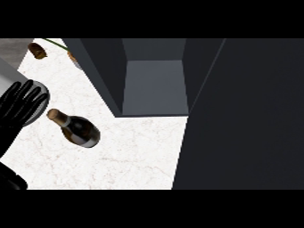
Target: Pick up the wine, place it into the cabinet and close the cabinet
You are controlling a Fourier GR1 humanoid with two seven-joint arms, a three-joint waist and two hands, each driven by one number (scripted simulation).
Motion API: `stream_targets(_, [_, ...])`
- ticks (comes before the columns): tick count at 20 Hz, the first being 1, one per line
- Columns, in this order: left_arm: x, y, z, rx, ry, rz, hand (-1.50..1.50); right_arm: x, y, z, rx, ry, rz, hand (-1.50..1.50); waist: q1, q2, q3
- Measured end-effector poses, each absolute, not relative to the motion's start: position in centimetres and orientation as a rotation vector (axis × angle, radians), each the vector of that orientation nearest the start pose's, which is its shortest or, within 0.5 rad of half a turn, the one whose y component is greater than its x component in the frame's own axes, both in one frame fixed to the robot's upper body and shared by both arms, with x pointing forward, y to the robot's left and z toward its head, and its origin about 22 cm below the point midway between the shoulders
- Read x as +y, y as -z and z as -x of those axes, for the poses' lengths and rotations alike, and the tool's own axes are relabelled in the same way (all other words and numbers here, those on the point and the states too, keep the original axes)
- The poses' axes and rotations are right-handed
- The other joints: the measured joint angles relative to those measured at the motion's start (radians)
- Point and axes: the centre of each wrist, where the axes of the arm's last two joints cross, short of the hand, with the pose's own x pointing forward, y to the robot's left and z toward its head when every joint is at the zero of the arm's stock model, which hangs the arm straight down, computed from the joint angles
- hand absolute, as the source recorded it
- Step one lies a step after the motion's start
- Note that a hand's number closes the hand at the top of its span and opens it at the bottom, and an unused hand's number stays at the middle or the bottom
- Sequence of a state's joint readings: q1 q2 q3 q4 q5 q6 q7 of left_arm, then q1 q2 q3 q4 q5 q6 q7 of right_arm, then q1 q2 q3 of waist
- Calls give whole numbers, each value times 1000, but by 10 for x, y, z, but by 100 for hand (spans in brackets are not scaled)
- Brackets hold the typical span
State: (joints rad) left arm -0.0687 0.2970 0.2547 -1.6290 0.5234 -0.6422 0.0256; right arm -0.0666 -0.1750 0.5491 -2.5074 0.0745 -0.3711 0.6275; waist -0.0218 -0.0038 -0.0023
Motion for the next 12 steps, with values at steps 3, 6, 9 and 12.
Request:
stream_targets(3, [347,-52,-250,-1785,255,475,-150,-159,-196,-124,-1843,-138,-302,-150,1,0,0])
stream_targets(6, [353,-35,-250,-1778,258,453,-150,-155,-197,-124,-1841,-140,-320,-150,2,0,0])
stream_targets(9, [357,-28,-257,-1770,259,429,-150,-155,-196,-122,-1836,-145,-314,-150,1,0,0])
stream_targets(12, [360,-13,-256,-1752,265,426,-150,-155,-197,-122,-1841,-149,-303,-150,1,0,0])
